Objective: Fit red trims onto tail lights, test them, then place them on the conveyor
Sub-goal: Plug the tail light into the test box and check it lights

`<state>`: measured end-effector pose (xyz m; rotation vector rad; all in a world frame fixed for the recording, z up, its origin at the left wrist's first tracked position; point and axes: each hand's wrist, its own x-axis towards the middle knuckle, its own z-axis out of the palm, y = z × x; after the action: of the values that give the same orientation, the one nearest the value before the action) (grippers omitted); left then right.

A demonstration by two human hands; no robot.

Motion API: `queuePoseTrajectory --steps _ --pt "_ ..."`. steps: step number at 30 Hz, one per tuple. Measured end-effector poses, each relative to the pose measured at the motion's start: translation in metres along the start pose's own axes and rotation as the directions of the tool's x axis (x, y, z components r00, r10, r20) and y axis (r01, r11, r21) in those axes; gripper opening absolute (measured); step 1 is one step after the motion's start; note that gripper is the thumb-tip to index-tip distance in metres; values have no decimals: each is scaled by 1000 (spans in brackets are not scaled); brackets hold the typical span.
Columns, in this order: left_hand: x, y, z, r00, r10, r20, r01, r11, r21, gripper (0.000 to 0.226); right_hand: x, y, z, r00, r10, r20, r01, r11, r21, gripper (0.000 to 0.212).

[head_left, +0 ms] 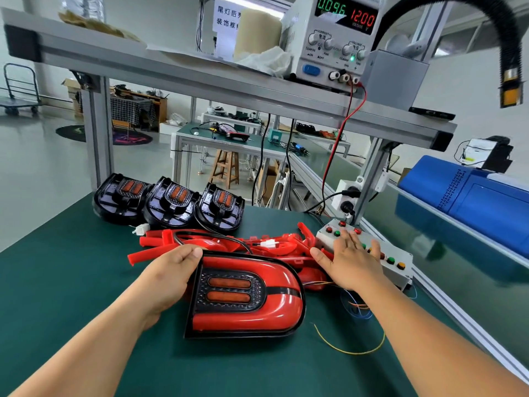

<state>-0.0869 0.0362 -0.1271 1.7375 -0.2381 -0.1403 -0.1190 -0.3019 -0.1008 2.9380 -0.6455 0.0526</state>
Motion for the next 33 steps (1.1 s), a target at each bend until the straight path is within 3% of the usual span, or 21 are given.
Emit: queuePoseTrajectory --steps 5,14,20,26,33 --pt "-2 3 -1 1000 -13 19 13 1000 8 30 11 -10 -4 997 -75 19 74 997 30 110" --pt "-1 4 -2 1000 -1 -6 2 998 61 26 21 -20 4 998 -58 -13 59 998 25 103" --pt "-1 4 -2 1000 -1 13 0 998 63 28 19 -22 5 999 -34 -12 35 999 29 126" --pt "-2 5 -3 1000 -6 18 5 998 62 29 18 -21 5 1000 18 -2 -18 1000 4 115" --pt "-1 4 -2 999 -31 16 30 999 27 28 18 -19 7 999 -34 -9 33 999 -28 95"
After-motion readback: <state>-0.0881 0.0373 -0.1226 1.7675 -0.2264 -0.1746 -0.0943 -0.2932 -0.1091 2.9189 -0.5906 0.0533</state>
